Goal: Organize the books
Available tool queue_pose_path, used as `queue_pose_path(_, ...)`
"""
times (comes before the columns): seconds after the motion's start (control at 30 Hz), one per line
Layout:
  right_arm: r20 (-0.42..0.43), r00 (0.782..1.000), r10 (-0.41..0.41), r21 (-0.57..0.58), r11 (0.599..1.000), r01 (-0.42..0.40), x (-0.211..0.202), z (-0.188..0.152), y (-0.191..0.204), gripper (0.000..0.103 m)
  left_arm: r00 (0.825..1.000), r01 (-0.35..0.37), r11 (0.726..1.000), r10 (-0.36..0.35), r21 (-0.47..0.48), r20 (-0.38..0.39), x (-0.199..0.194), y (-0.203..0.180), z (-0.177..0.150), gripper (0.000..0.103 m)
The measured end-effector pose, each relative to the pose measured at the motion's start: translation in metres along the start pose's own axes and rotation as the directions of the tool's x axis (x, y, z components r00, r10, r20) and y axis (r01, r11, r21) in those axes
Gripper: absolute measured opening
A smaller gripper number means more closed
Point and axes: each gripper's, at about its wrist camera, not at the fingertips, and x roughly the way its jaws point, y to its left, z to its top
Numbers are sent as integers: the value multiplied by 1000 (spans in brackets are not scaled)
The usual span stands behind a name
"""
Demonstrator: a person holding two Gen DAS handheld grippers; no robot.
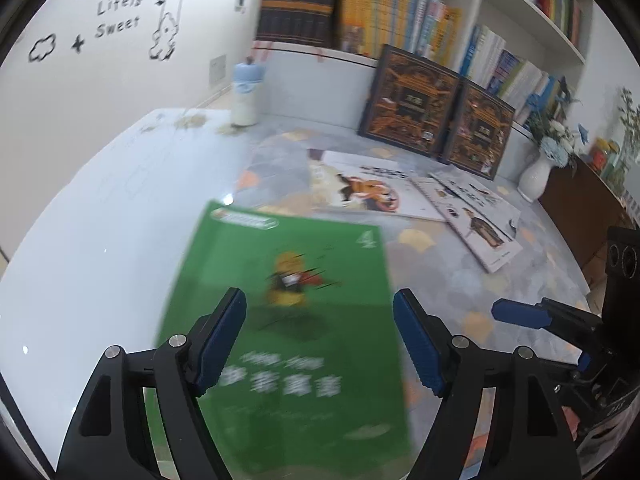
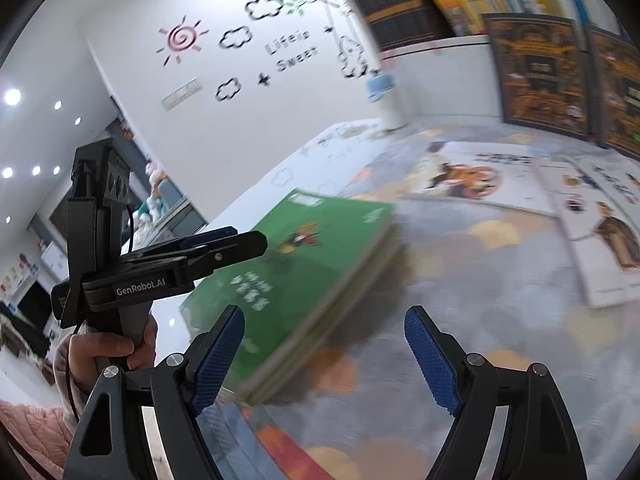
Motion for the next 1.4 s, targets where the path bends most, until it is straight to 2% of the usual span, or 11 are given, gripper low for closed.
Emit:
queue_pose_path(0.23,21,998,-66,51,997,65,-48,2,-55,81,999,36,997,-36,65,-12,21,-65,13,75)
queue_pose_path(0.33,33,995,-94,81,993,91,-69,5,-83,81,998,59,995,-57,83,-32,34,-93,17,81)
queue_pose_path(0.57,88,982,-168,227,963,144,-120,23,-168,81,990,133,991,-132,3,-46,68,-145,35,81)
queue_pose_path(0.7,101,981,-166,320,939,126,-135,30,-221,81,989,135,991,-136,-12,-55,95,-174,46,81)
queue_pose_path(0.8,113,980,-163,392,914,106,-142,36,-262,81,983,176,984,-175,10,-54,118,-202,53,81)
queue_pose_path(0.97,105,959,-262,438,878,192,-143,60,-332,81,976,200,980,-198,12,-87,163,-238,65,74)
queue_pose_path(1.17,46,950,-308,405,875,264,-113,93,-403,81,963,223,975,-222,-13,-151,219,-272,72,74)
queue_pose_path(1.23,2,942,-337,387,868,310,-97,101,-419,81,957,229,973,-227,-10,-180,235,-278,70,74)
queue_pose_path(1.27,-24,931,-365,377,859,347,-88,104,-427,81,954,233,973,-228,0,-196,242,-281,69,74)
queue_pose_path(1.33,-51,911,-408,362,843,398,-77,108,-438,81,961,219,975,-210,31,-178,246,-283,70,74)
queue_pose_path(1.4,-45,909,-414,332,852,404,-69,111,-441,81,962,218,975,-209,32,-177,250,-283,72,74)
